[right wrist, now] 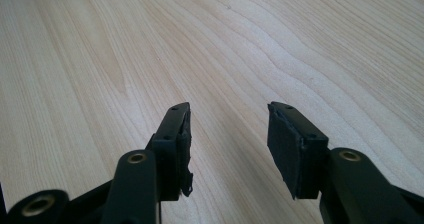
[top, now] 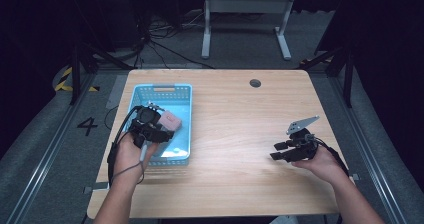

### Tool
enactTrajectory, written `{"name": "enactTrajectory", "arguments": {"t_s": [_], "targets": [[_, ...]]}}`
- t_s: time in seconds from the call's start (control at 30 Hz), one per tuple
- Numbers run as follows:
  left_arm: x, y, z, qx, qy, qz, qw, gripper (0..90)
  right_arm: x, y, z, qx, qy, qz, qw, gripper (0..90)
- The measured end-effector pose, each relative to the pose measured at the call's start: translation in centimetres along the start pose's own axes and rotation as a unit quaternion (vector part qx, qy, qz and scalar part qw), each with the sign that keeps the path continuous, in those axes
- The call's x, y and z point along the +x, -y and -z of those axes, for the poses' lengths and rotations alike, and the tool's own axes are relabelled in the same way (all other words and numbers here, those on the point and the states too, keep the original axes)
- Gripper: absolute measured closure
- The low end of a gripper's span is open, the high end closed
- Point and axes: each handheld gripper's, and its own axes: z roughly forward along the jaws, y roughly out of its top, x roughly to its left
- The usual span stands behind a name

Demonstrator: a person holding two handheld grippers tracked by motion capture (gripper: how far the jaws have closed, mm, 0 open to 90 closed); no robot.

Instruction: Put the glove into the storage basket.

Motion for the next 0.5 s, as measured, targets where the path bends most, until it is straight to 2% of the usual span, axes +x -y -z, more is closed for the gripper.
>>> {"name": "enactTrajectory", "arguments": {"t_s": [0.03,0.13,0.17,0.2,0.23,0.27,0.3,0.4,0.43,0.47,0.5], "targets": [[0.0,0.0,0.0,0.000,0.000,0.000,1.0000,47.1,0.0,0.0,0.0,0.000,0.000,0.000,1.0000,52.2],[-1.5,0.3,0.5,-0.007,0.012,-0.023,0.9996,47.1,0.0,0.1,0.0,0.000,-0.001,0.003,1.0000,52.1],[-2.4,0.6,0.5,-0.011,0.024,-0.041,0.9988,46.9,0.0,0.1,0.1,0.000,0.000,0.003,1.0000,52.1],[-2.4,0.6,0.5,-0.011,0.024,-0.041,0.9988,46.5,0.0,0.1,0.1,0.000,0.000,0.003,1.0000,52.1],[-3.3,0.9,0.5,-0.015,0.035,-0.061,0.9974,46.2,0.0,0.1,0.1,-0.002,0.000,0.003,1.0000,52.0],[-3.3,0.9,0.5,-0.015,0.035,-0.061,0.9974,46.2,0.0,0.1,0.1,-0.002,0.000,0.003,1.0000,52.0],[-4.0,1.3,0.4,-0.019,0.044,-0.078,0.9958,46.2,0.0,0.2,0.2,-0.002,0.001,0.000,1.0000,51.9],[-4.6,1.6,0.3,-0.024,0.054,-0.085,0.9946,46.2,0.0,0.2,0.2,-0.002,0.001,0.001,1.0000,51.9],[-5.2,1.9,0.1,-0.025,0.068,-0.094,0.9929,46.0,0.0,0.3,0.1,-0.002,-0.001,0.002,1.0000,51.9],[-5.2,1.9,0.1,-0.025,0.068,-0.094,0.9929,45.9,0.1,0.3,0.1,-0.002,-0.001,0.002,1.0000,51.9],[-5.5,2.0,0.0,-0.028,0.076,-0.102,0.9915,45.9,0.1,0.3,0.1,-0.002,-0.001,0.002,1.0000,51.9]]}}
